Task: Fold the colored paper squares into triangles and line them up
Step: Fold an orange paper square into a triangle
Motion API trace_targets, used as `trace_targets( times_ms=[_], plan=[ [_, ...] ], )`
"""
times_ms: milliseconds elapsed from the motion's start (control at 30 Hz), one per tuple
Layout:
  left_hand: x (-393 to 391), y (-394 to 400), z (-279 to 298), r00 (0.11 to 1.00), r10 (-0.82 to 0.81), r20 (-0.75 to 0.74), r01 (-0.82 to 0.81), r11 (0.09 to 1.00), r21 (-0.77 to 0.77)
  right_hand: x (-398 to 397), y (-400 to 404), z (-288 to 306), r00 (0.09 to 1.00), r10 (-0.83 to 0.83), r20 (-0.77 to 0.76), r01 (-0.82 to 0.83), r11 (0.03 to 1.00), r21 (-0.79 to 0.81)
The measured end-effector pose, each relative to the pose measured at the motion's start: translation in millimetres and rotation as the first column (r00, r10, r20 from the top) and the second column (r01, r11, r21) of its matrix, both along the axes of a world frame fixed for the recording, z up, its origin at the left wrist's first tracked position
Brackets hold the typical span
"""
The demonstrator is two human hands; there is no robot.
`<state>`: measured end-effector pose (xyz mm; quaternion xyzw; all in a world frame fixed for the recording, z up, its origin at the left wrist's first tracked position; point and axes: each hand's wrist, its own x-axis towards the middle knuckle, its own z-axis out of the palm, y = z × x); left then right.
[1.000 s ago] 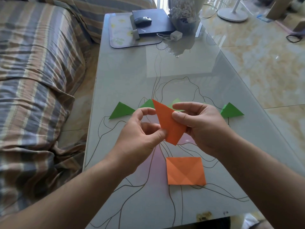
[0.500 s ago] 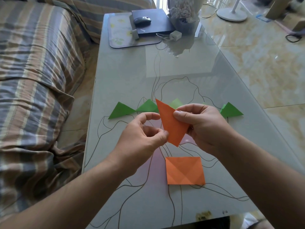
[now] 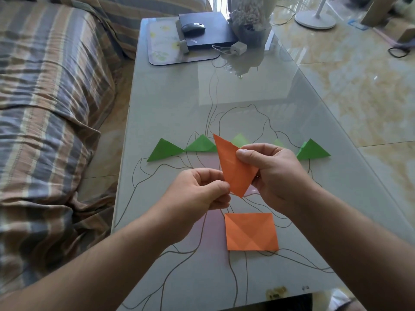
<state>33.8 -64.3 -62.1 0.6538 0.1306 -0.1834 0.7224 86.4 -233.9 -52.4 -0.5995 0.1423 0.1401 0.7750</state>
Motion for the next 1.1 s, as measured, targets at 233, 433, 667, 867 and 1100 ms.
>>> trace_targets(
  times_ms=[233,433,667,867,1100],
  plan=[
    [2.0,1.8,1.9,1.000,0.014,0.006,-0.014,1.000,-0.021,-6.6,6.6,-5.8,0.996,0.009,-0.094,0.002,0.993,0.118],
    [5.4,8.1,5.2,0.996,0.059,0.063,-0.067,0.989,0.132,-7.9,7.4,-8.9,0.991,0.050,-0.122,-0.044,0.998,0.050],
    [15.3,28.2,7.4,0.924,0.062,0.377,-0.246,0.851,0.463,-19.9,9.8,-3.0,0.968,0.205,0.147,-0.156,0.943,-0.294],
    [14.7,35.7,3.0,0.574,-0.342,0.744,-0.532,0.535,0.656,-30.6,22.5,5.6,0.968,0.251,0.018,-0.249,0.967,-0.049],
    [12.3,30.4,1.2,0.448,-0.471,0.760,-0.618,0.452,0.644,-25.4,20.5,3.0,0.989,0.106,-0.104,-0.101,0.994,0.051]
  ],
)
